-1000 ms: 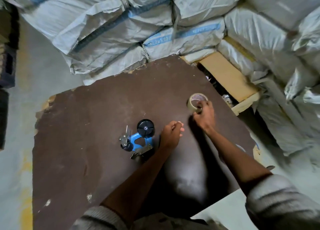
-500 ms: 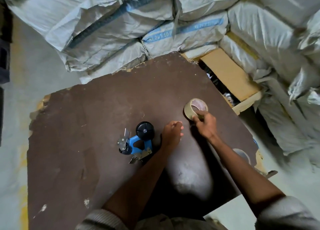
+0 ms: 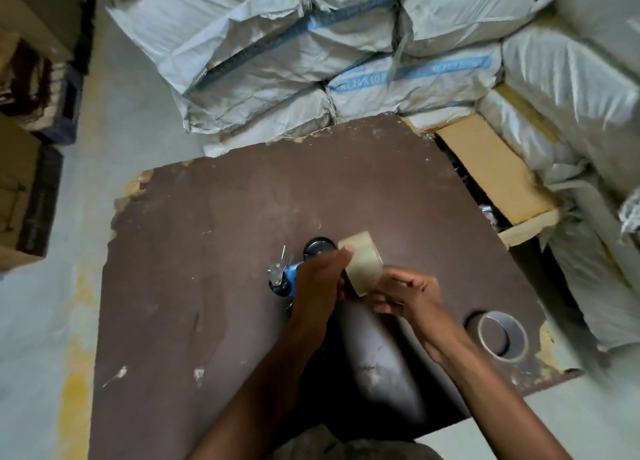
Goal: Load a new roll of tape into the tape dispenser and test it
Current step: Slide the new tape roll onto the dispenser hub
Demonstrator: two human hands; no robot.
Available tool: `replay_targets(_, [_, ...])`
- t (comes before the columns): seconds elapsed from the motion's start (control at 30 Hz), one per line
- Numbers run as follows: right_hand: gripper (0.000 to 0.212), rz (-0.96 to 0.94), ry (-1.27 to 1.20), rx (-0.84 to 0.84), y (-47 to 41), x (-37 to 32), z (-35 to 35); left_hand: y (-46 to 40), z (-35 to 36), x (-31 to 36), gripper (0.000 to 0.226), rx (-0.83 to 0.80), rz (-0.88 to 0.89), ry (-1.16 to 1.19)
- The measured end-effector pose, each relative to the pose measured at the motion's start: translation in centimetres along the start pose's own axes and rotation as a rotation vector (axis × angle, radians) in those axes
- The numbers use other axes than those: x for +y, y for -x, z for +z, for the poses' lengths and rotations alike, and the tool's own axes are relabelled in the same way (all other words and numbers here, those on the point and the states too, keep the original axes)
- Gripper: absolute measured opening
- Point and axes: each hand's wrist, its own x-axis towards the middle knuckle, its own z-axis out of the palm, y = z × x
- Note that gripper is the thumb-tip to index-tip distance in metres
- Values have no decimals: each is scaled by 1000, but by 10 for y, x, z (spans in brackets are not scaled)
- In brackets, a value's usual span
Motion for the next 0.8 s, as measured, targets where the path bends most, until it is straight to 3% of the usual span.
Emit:
replay_targets(0.03, [14, -25, 33, -24, 5, 0, 5, 11, -7, 1, 24, -10, 32, 46])
replay_targets(0.1, [23, -53, 108, -50, 11, -1, 11, 30, -18, -1, 17, -16, 91, 98])
replay_targets(0.23, [30, -15, 87, -73, 17, -6, 21, 54, -42, -14, 3, 10, 220, -54])
replay_targets(0.33, [25, 7, 45, -125, 20, -7, 30, 69, -54, -23, 17, -27, 296, -151])
replay_targets(0.5, [28, -21, 43, -209, 33, -8, 46, 86, -68, -28, 12, -4, 426, -196])
replay_targets(0.63, [27, -137, -3, -256, 45, -6, 52, 94, -76, -18, 28, 41, 398, -130])
replay_targets(0.8, [32, -118, 7, -290, 57, -4, 57, 102, -81, -13, 14, 87, 359, -12])
